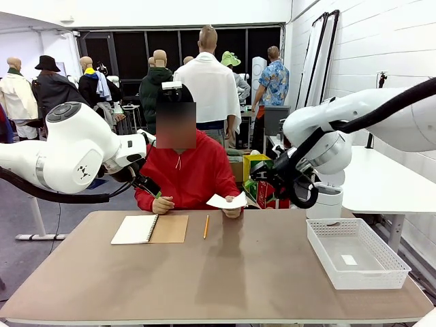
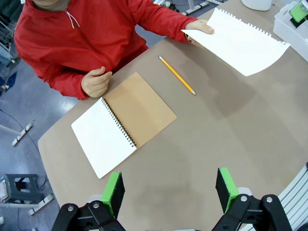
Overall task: Sort the paper based on its condition.
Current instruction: If a person hands you a paper, place it in the Organizing basket , and if it's crumpled, put it in the Trash can.
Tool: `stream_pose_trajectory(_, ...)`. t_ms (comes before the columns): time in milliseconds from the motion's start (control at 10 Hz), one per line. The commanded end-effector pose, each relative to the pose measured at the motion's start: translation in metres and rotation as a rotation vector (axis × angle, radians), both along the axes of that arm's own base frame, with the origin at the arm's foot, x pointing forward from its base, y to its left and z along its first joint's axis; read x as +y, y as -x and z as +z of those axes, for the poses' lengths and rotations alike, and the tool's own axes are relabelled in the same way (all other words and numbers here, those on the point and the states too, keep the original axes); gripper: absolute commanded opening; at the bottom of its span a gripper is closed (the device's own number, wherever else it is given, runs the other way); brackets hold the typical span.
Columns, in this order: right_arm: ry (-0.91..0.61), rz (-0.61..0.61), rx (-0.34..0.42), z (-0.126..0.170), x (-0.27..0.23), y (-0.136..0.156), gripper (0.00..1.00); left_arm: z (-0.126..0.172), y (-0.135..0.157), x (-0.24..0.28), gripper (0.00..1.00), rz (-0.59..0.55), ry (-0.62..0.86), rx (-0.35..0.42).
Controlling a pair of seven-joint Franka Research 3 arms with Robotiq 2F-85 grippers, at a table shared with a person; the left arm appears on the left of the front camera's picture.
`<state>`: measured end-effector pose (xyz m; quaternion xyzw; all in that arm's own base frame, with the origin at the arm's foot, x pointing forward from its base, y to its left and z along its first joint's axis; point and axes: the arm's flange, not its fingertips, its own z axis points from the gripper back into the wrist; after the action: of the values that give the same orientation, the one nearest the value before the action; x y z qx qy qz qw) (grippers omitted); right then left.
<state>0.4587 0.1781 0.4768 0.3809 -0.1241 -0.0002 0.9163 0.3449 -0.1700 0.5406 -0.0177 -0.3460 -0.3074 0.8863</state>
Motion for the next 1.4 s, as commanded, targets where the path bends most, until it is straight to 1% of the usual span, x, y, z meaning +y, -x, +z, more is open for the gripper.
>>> stream_pose_trajectory(0,-0.108,-0.023,0.097,-0.019,-0.008,-0.026,1.00,-0.001,0.000,0.001,1.00,-0.002,0.003,0.002)
stream_pose_trajectory(200,-0.193,-0.073,0.177,-0.040,-0.007,-0.049,1.00,-0.001,0.000,0.001,1.00,-0.002,0.003,0.002)
stream_pose_trajectory(400,-0.219,-0.123,0.247,-0.054,-0.002,-0.058,1.00,-0.001,0.000,0.001,1.00,-0.002,0.003,0.002)
stream_pose_trajectory(500,-0.240,-0.119,0.269,-0.060,0.000,-0.066,1.00,-0.001,0.000,0.001,1.00,-0.002,0.003,0.002)
stream_pose_trajectory(700,-0.249,-0.144,0.319,-0.069,0.005,-0.068,1.00,-0.001,0.000,0.001,1.00,-0.002,0.003,0.002)
stream_pose_trajectory(800,-0.292,-0.142,0.348,-0.075,0.009,-0.073,1.00,-0.001,0.000,0.001,1.00,-0.002,0.003,0.002)
stream_pose_trajectory(1000,-0.321,-0.160,0.405,-0.082,0.010,-0.078,1.00,-0.001,0.000,0.001,1.00,-0.002,0.003,0.002)
stream_pose_trajectory(1100,-0.323,-0.159,0.418,-0.086,0.012,-0.080,0.82,-0.001,0.000,0.001,1.00,-0.002,0.003,0.002)
stream_pose_trajectory(1200,-0.321,-0.159,0.409,-0.086,0.013,-0.080,0.74,-0.001,0.000,0.001,1.00,-0.002,0.003,0.002)
stream_pose_trajectory(1300,-0.311,-0.165,0.410,-0.087,0.013,-0.080,0.62,-0.001,0.000,0.001,1.00,-0.002,0.003,0.002)
